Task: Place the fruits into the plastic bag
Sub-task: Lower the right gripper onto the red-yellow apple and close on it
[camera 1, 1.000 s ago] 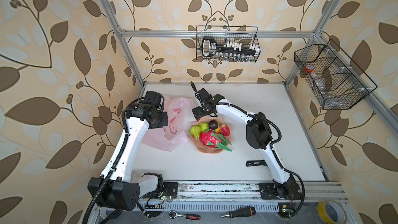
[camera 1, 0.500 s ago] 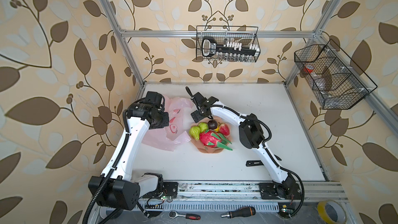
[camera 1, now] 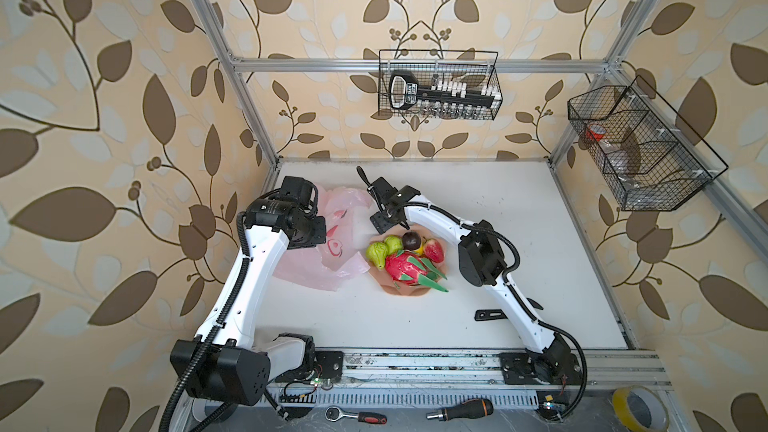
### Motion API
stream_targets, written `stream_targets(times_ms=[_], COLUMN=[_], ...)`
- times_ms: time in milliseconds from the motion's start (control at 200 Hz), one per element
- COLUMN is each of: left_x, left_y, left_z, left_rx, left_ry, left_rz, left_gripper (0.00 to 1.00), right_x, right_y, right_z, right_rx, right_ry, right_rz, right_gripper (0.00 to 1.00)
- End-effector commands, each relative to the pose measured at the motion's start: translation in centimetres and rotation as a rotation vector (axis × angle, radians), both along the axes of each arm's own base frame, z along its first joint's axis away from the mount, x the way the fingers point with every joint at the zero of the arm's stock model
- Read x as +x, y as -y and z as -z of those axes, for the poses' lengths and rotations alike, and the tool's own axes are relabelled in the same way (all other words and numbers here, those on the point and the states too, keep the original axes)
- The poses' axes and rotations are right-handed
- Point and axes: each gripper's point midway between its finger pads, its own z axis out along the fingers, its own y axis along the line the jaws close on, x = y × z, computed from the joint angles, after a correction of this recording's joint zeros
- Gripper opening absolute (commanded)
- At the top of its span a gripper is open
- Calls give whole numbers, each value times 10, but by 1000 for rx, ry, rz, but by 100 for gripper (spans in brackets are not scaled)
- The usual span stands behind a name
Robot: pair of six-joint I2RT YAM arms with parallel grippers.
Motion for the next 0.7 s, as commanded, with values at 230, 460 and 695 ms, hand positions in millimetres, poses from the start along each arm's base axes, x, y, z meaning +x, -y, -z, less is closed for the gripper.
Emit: stream_targets(times_ms=[230,460,695], left_x=[-2,-2,-2], left_y=[3,4,4], left_z=[-4,-2,0], left_rx=[-8,-14,-15], left_ry=[6,3,-2], left_rz=[31,32,33], left_gripper=[0,0,0], right_x=[14,19,20], right_y=[-2,6,11], right_z=[-38,-62,-63], right_rx=[115,205,239], right_ry=[77,84,42], right_rz=[52,72,79], right_gripper=[69,58,64])
